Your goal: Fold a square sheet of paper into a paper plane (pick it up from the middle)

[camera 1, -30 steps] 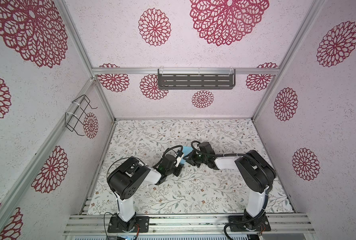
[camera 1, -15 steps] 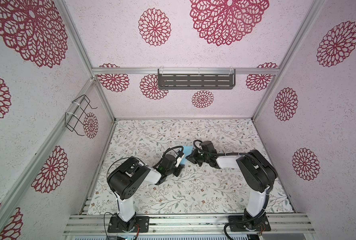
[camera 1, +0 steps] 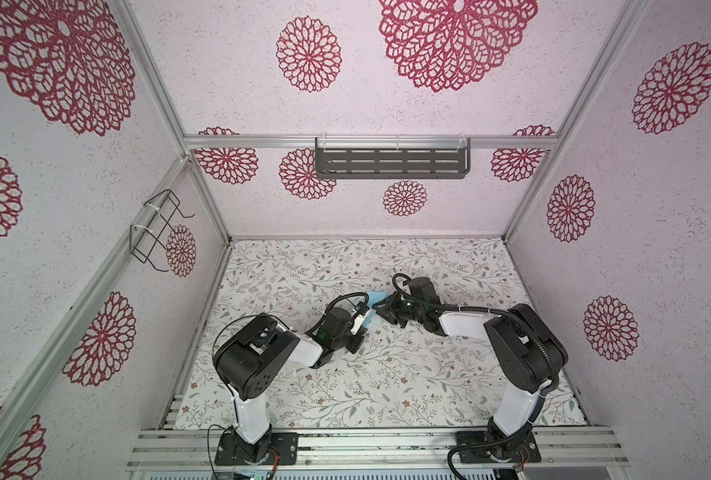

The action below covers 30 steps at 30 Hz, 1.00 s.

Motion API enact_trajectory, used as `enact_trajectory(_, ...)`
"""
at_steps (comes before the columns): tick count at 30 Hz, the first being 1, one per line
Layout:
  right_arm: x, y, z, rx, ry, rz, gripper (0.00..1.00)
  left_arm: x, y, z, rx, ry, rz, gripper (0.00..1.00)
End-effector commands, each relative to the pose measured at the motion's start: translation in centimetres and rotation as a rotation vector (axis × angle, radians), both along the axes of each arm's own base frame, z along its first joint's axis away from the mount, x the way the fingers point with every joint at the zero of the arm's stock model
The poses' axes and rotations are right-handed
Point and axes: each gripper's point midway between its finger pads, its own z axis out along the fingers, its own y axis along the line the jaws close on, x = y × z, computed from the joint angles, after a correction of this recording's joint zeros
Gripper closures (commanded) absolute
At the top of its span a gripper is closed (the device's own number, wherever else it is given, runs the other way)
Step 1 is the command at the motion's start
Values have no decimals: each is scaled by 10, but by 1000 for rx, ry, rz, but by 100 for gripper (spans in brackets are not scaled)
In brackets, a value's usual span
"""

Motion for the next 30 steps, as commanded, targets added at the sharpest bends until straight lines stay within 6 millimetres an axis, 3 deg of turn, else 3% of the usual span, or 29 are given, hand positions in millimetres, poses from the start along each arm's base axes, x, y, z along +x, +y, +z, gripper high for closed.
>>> enact_trajectory(1, 3, -13, 18, -39, -75, -13, 66, -1, -7, 12, 3, -2, -50, 79)
enact_trajectory(5, 7, -34, 24, -110, -139, -44, 55, -3, -9, 13, 18, 39, -69, 86)
enact_trajectory(16, 9, -83, 39, -219, -288, -129, 40, -9, -14, 14, -6, 153, -95, 93)
enact_trajectory(30, 2, -100, 54, -222, -472, -123, 29, -13, -18, 11, 0, 285, -115, 99)
